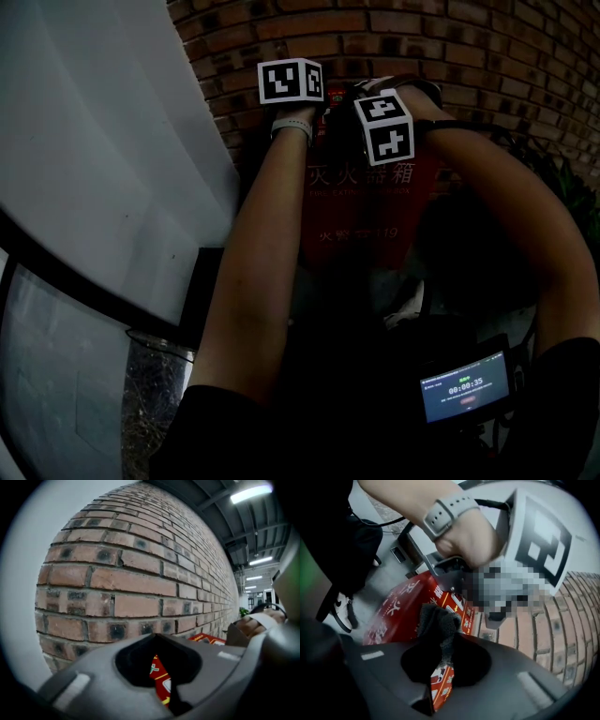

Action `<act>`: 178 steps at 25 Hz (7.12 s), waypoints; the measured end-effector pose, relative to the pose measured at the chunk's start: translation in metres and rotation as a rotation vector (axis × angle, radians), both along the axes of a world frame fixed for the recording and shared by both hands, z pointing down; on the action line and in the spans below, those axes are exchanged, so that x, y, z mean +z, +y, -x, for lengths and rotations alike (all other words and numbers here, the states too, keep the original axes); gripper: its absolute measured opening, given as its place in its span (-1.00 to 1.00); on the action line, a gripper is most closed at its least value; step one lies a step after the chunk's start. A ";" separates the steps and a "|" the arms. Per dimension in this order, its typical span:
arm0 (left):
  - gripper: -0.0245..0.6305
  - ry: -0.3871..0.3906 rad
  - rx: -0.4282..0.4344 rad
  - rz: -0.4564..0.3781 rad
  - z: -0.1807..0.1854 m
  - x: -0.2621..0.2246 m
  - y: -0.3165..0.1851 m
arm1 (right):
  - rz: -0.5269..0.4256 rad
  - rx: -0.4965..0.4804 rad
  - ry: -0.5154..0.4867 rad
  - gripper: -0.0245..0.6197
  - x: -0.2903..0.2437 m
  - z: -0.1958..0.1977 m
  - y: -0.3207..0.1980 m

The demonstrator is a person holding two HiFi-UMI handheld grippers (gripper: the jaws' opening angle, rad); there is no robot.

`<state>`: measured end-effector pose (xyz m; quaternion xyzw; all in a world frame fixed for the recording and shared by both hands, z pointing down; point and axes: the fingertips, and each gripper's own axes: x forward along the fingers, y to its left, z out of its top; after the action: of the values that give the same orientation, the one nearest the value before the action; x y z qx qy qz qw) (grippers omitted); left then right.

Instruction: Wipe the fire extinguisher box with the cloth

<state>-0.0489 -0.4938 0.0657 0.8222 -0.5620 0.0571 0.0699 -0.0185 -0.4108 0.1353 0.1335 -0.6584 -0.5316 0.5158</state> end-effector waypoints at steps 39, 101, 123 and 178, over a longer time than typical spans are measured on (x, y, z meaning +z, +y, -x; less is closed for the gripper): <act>-0.92 0.003 -0.002 0.086 -0.001 0.012 -0.009 | -0.058 0.063 0.002 -0.82 -0.002 -0.055 -0.032; -0.92 0.006 -0.011 -0.014 0.003 -0.003 0.001 | -0.022 0.139 0.098 -0.82 0.003 -0.117 0.020; -0.92 0.009 -0.003 -0.003 0.000 -0.001 -0.001 | -0.198 0.358 0.102 -0.81 -0.026 -0.154 -0.153; -0.92 -0.022 0.334 -0.328 -0.047 0.251 0.244 | 0.608 0.016 -1.230 -0.81 0.207 -0.072 0.144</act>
<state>-0.0015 -0.2498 0.3171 0.9034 -0.4208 -0.0153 -0.0809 0.0539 -0.2671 0.3422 0.2654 -0.9505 -0.1469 0.0668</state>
